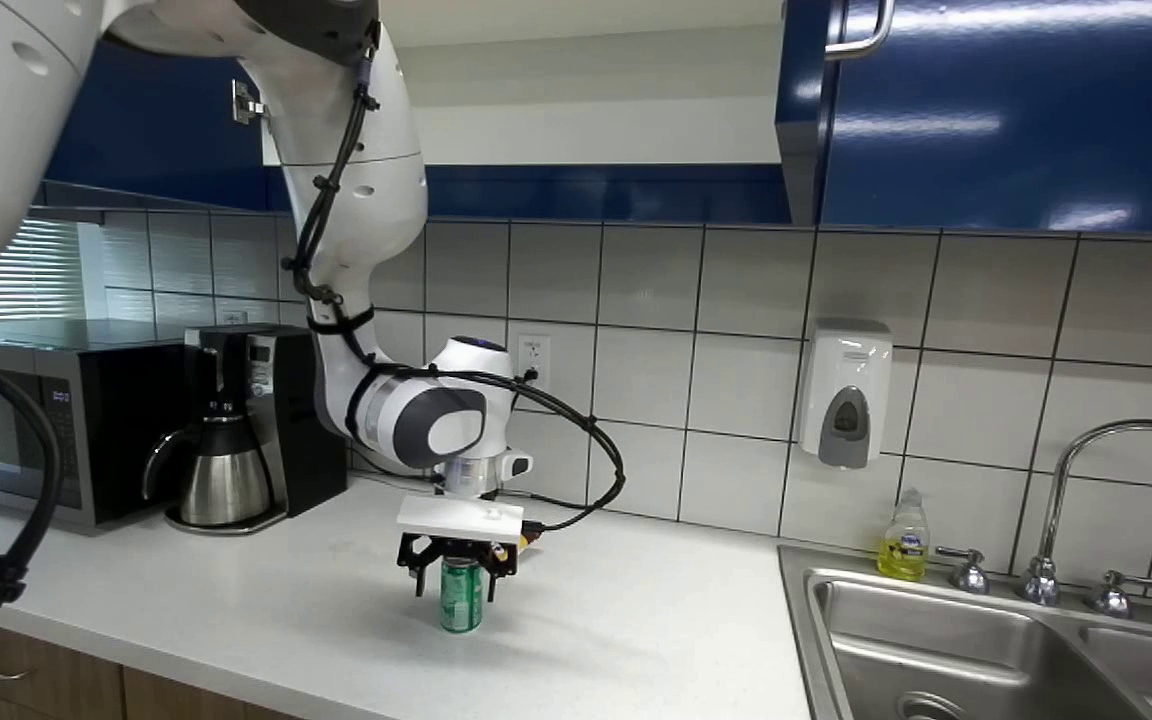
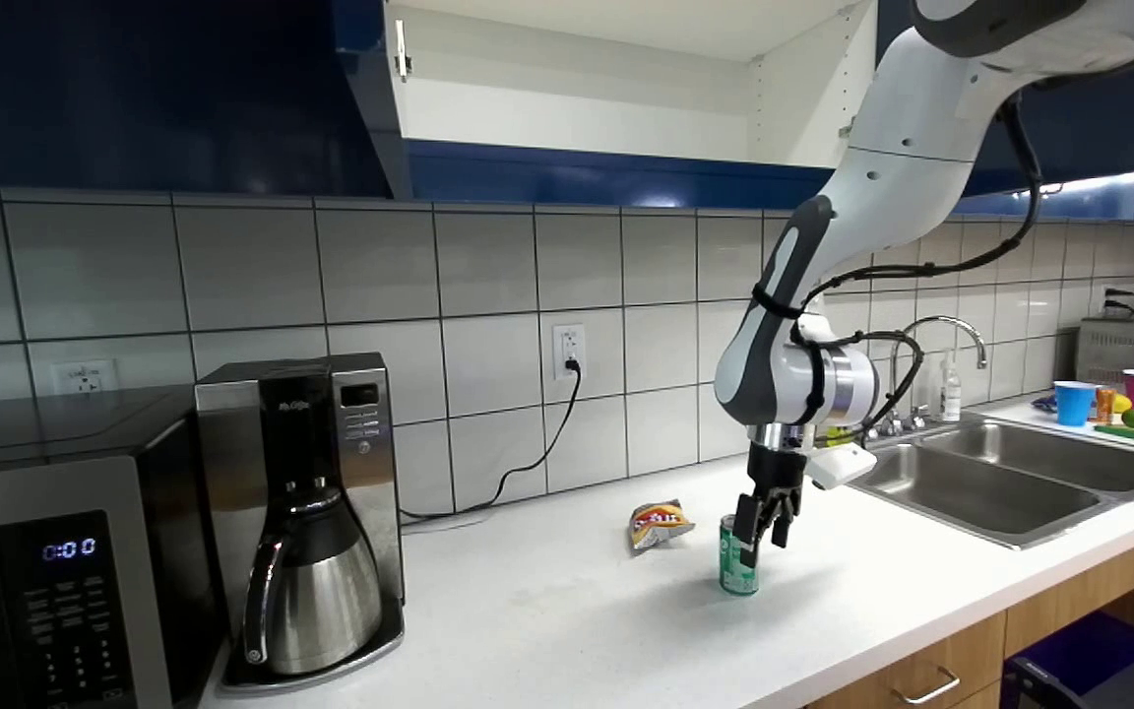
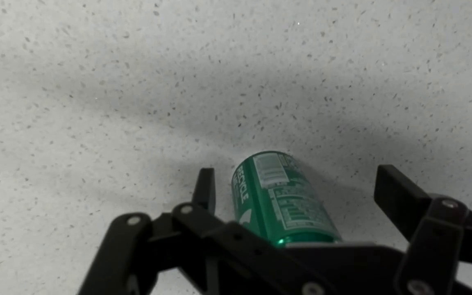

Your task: Put the soda can into the cupboard

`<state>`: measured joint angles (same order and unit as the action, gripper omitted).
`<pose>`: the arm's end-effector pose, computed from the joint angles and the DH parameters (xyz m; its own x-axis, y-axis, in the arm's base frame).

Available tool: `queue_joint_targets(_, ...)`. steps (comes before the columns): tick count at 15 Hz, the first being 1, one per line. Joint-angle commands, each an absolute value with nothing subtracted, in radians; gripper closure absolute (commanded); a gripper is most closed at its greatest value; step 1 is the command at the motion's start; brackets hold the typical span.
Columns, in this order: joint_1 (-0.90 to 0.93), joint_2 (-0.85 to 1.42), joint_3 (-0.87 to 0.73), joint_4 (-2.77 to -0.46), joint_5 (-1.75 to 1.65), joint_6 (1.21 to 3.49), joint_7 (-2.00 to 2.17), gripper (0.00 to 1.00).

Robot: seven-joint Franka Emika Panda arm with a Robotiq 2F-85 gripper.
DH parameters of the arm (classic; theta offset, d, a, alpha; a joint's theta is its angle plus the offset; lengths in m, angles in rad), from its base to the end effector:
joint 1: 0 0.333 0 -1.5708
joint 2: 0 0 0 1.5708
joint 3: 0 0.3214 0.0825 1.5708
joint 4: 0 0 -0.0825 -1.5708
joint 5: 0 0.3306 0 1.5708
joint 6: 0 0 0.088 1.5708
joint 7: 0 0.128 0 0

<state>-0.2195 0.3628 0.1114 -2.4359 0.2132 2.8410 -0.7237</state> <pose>0.4690 -0.0587 0.1968 0.9161 0.3896 0.0946 0.3961 -0.9160 -0.0633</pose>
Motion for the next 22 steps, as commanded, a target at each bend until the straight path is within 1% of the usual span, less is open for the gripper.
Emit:
queue_joint_targets(1,-0.304,0.383,0.199,-2.437,0.248,2.914,-0.766,0.0)
queue_joint_targets(12,-0.456,0.454,0.355,-2.435,0.18,3.068,-0.725,0.0)
queue_joint_targets(13,-0.469,0.458,0.366,-2.434,0.171,3.074,-0.724,0.01)
queue_joint_targets(14,-0.479,0.462,0.376,-2.433,0.163,3.079,-0.719,0.26)
queue_joint_targets(15,-0.493,0.468,0.388,-2.433,0.154,3.085,-0.718,0.26)
queue_joint_targets(16,-0.503,0.47,0.396,-2.433,0.145,3.089,-0.716,0.29)
queue_joint_targets(19,-0.531,0.48,0.416,-2.432,0.117,3.093,-0.71,0.54)
queue_joint_targets(20,-0.537,0.48,0.42,-2.432,0.107,3.095,-0.707,0.61)
queue_joint_targets(22,-0.537,0.473,0.416,-2.434,0.09,3.083,-0.697,0.61)
